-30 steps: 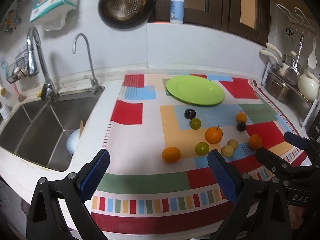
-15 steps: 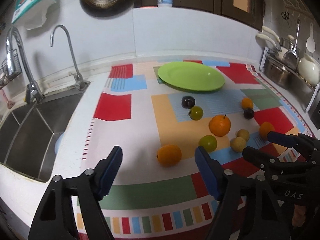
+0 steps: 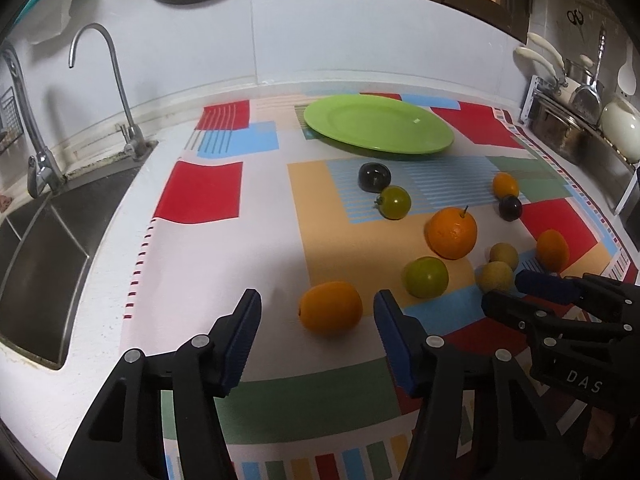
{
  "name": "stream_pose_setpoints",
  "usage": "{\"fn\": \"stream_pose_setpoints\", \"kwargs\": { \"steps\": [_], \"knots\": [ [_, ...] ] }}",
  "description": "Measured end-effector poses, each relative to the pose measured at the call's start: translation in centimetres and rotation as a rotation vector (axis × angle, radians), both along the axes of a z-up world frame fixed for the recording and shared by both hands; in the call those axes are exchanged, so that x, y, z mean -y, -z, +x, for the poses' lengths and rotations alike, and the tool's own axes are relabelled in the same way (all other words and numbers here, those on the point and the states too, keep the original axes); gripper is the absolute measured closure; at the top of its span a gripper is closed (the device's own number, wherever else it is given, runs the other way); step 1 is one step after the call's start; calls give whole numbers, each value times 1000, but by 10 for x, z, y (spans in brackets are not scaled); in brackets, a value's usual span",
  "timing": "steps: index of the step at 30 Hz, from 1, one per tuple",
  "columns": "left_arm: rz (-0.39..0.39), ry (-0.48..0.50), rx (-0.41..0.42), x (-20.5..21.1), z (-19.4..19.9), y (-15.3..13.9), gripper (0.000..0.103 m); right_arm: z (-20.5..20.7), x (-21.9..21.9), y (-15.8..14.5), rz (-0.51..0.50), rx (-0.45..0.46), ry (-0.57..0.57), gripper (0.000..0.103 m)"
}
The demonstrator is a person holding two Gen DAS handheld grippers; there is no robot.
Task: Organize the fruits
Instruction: 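Grasp the small orange with the left tool while the right tool grasps a pale yellow fruit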
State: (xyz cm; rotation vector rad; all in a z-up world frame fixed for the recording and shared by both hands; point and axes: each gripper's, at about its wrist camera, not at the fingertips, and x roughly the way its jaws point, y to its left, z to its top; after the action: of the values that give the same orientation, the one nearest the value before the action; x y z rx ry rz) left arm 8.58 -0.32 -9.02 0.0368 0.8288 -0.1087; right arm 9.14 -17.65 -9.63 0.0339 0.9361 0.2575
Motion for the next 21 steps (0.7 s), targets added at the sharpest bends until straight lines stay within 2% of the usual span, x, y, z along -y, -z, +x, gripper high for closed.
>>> {"fn": "stream_pose_setpoints", "kwargs": {
  "steps": [9,17,21],
  "knots": [
    [-17,6,-25,1,6,8,55,3,-3,2,10,-2,-18,60],
    [-44,6,-51,1,10,12,67,7,-2,2,9,2,-23,73],
    [-46,9,-56,2,10,12,67,7,-2,2,9,4,-33,73]
  ]
}}
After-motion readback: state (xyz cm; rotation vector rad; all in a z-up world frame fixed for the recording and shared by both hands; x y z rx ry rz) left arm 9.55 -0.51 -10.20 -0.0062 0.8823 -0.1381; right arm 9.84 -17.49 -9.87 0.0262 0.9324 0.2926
